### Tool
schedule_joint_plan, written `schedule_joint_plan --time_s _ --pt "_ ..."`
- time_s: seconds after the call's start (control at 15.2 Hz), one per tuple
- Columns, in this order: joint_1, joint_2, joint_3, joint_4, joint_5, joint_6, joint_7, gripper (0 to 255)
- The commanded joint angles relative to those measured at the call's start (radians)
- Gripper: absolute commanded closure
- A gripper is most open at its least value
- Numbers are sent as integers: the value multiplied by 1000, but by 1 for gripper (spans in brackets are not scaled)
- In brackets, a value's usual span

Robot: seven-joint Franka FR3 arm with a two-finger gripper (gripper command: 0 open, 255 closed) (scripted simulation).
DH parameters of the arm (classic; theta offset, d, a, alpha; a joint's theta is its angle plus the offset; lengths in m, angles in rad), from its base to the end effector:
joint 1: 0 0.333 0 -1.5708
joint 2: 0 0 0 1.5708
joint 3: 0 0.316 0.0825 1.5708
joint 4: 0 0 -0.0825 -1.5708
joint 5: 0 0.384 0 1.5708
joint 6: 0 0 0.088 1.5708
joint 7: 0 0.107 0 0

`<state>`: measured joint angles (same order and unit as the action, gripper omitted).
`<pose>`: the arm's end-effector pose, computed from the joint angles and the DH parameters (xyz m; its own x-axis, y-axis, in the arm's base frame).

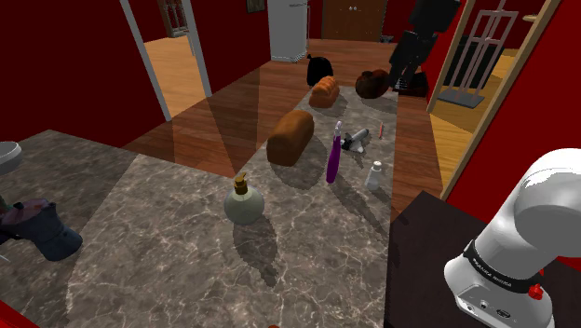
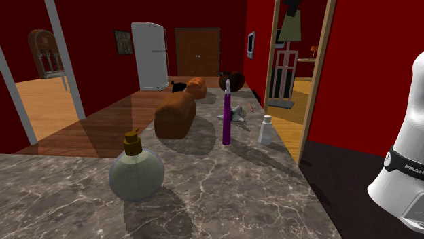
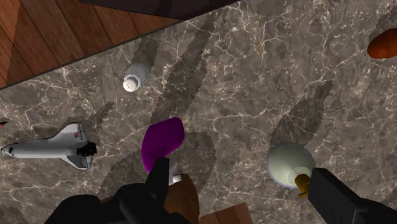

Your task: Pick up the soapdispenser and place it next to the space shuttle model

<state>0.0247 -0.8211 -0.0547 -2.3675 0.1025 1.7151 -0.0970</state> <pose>0.3117 -0.0055 0.6103 0.9819 0.0622 0.1787 0.0855 -0.9884 -0.1253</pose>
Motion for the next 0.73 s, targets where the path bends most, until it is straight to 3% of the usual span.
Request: schedule_joint_plan --time_s 0.0,0.66 --pt "0 0 0 0 0 0 0 0" --pt "35 223 194 -19 64 240 209 0"
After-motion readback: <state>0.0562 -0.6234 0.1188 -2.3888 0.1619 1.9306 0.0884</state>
